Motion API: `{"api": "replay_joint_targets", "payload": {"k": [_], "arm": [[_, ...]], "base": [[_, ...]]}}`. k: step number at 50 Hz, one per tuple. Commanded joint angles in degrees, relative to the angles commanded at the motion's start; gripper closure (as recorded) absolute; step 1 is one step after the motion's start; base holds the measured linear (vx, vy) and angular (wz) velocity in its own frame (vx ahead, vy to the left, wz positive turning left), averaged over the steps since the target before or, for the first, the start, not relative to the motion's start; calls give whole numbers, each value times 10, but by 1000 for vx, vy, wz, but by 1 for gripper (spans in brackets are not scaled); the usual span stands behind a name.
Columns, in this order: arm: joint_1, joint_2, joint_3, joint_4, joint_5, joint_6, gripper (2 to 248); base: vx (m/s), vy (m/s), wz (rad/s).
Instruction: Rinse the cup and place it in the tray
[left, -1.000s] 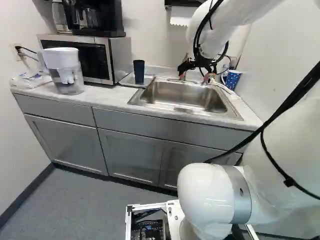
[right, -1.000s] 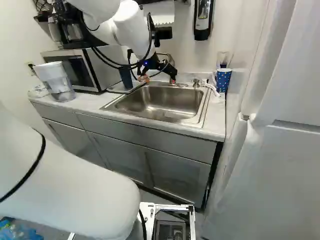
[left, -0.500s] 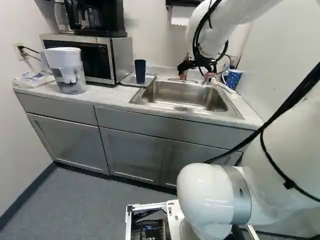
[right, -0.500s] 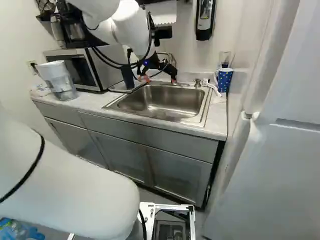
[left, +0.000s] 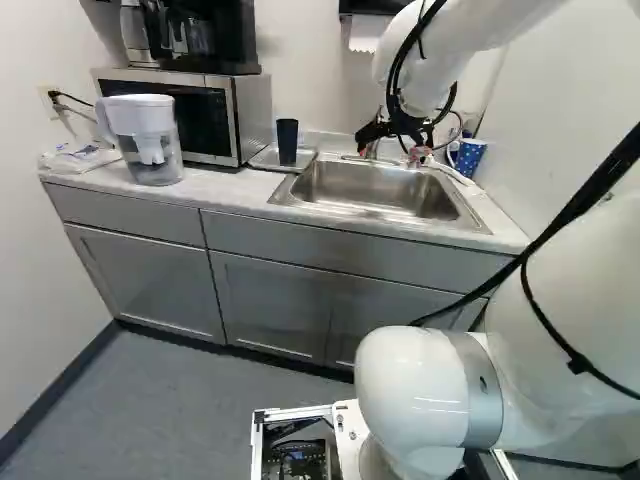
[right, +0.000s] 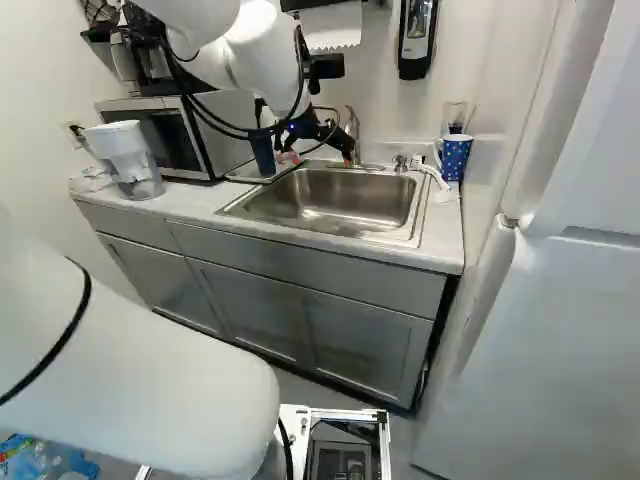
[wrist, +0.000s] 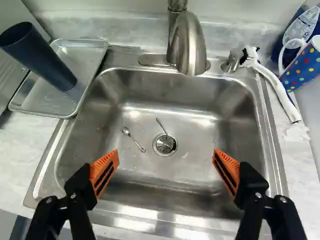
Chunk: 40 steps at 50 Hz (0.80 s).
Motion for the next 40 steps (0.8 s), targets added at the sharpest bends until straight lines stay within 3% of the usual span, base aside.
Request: {"api": "replay_joint_targets", "payload": {"k": [40], "arm": [[0, 0, 0, 0, 0, 0, 3]], "base": [[-128, 103, -5]]}}
